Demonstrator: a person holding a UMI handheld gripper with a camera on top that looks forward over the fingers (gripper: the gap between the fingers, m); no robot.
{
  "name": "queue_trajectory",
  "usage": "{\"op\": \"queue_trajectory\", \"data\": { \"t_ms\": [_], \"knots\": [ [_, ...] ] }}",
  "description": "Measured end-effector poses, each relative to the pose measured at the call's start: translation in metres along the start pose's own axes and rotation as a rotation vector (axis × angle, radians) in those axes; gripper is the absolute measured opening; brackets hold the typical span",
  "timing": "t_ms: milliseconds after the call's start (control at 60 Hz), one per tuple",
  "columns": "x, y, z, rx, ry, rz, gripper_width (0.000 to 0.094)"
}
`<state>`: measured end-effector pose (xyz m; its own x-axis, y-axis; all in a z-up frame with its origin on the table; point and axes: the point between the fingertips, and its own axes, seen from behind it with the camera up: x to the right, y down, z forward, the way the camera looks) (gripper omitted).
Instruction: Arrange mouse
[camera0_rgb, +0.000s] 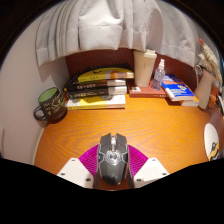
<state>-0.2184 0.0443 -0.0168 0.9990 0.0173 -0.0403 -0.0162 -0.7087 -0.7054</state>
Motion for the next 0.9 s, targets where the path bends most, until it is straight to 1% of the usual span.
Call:
{"op": "queue_trajectory", "data": {
  "t_ms": [100,200,267,333,483,533,600,700,817,900],
  "knots": [
    [0.002,-0.006,0.003,-0.022,-0.038,0.015,0.0401],
    [0.011,-0.026,-0.011,-0.011,-0.087,-0.005,0.0401],
    [0.039,-0.049,-0.032,0.023,-0.064,-0.060,0.0404],
    [0.075,-0.079,-0.060,0.081,-0.045,-0.080,0.0405],
    [0.180,-0.139,-0.126,0.208,0.005,-0.080,0.0404],
    [0.219,-0.151,-0.143,0.246,0.030,-0.075,0.0403],
    [0.273,-0.159,-0.162,0.272,0.059,-0.065,0.0402],
    [0.348,-0.152,-0.171,0.295,0.107,-0.018,0.0398],
    [0.422,-0.112,-0.150,0.214,0.147,0.020,0.0398],
    [0.447,-0.074,-0.128,0.147,0.138,0.045,0.0397]
  ]
}}
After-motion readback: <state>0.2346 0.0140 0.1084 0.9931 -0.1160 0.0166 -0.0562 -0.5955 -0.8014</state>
